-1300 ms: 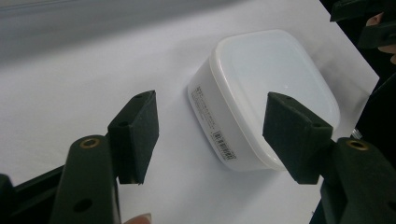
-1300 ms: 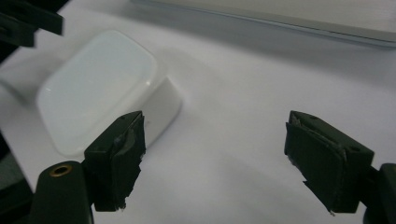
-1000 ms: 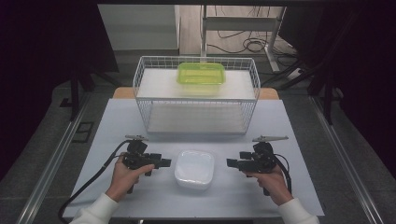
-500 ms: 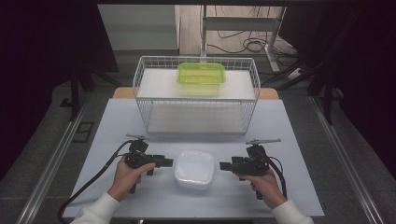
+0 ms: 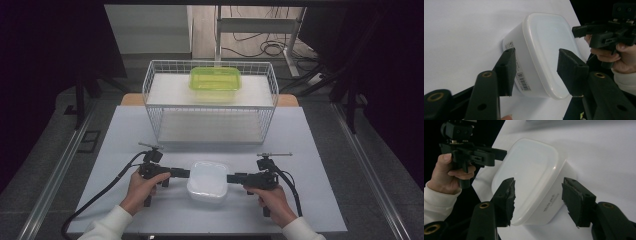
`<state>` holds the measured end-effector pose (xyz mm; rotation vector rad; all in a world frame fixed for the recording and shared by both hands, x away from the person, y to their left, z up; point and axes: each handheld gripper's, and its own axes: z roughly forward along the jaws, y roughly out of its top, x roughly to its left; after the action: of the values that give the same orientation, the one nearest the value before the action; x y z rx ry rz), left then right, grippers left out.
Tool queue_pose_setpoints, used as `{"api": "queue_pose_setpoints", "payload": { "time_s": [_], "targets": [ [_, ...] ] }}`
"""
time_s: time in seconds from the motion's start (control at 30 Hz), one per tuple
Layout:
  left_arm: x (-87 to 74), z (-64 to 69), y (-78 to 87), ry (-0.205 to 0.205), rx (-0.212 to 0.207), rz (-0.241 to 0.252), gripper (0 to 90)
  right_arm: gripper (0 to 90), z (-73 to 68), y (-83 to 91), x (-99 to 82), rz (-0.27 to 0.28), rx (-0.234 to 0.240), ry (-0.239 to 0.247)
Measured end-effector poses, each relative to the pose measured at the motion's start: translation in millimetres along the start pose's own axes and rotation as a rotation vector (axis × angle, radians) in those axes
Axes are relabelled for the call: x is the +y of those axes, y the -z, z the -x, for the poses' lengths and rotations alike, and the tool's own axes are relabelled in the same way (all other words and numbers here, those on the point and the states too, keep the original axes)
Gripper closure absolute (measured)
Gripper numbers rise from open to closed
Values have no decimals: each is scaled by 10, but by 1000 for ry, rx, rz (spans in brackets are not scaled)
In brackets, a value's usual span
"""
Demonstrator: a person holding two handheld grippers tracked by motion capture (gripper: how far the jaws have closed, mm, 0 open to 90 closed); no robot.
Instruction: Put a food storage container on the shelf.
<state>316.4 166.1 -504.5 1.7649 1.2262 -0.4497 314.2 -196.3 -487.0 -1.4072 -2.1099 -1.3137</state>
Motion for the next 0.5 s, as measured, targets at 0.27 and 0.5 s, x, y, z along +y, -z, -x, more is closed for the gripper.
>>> {"api": "queue_pose_setpoints", "payload": {
  "time_s": [0.27,0.5],
  "targets": [
    [1,-39,-63,32,-31,-10,548,503,41,-70,-30,-6,5,-36],
    [-2,-63,-98,52,-61,-22,599,553,64,-118,-57,-17,29,-56]
  ]
}}
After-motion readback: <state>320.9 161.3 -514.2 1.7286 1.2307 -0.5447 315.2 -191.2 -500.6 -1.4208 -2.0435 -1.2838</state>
